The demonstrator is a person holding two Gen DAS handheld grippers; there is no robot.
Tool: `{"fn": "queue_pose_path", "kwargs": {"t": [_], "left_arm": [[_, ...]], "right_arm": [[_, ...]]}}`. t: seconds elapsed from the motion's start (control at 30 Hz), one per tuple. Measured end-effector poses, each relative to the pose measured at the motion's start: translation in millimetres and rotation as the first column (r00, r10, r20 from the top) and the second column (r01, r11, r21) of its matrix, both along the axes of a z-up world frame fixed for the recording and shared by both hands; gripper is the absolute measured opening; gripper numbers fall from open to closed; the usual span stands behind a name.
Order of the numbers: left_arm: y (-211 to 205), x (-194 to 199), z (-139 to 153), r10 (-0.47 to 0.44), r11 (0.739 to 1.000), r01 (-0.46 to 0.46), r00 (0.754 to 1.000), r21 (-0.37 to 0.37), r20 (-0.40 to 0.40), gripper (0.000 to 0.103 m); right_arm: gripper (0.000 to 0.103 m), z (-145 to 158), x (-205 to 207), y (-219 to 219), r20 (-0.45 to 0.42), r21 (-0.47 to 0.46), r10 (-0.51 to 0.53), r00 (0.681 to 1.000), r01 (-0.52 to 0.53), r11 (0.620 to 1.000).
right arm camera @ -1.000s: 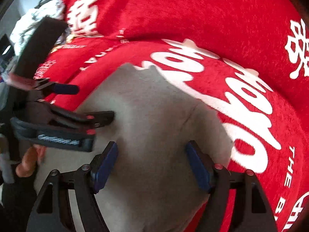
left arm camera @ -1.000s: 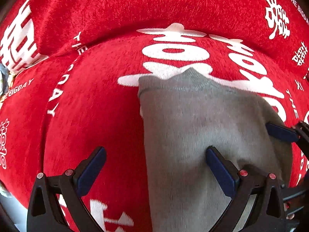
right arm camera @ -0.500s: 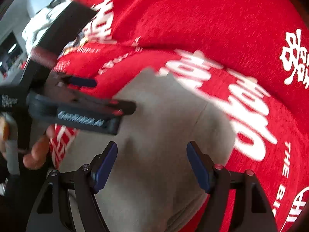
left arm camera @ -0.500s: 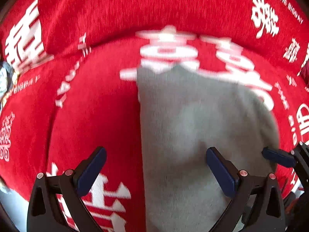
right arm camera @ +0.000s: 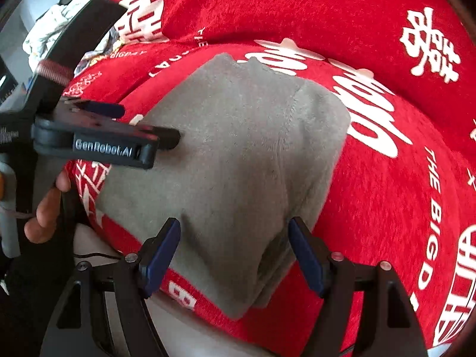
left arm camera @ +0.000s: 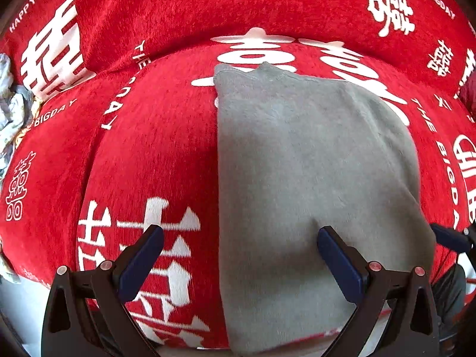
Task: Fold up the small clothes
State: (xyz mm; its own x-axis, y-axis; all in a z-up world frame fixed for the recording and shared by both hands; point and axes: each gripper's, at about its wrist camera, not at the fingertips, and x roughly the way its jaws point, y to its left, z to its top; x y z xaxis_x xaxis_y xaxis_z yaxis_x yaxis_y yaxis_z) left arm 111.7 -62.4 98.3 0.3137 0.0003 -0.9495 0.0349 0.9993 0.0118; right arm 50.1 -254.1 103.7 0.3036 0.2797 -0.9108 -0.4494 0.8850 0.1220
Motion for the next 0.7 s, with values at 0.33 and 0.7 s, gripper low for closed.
{"fn": "queue_pose_path", "kwargs": {"t": [0.33, 0.7], "left_arm": [[9, -3, -14, 0.031, 0.999, -0.03, 0.999, 0.022, -0.031, 0.103], [6, -5, -16, 0.029, 0.999, -0.028, 0.999, 0.033, -0.016, 0.103]], "right_arm": [[0.079, -26, 15, 14, -0.007, -0.009, 0.058, 0.998, -0.059, 0.998], [0.079, -4, 70, 10, 0.055, -0.048, -0.075, 0.996, 0.077, 0.996]]}}
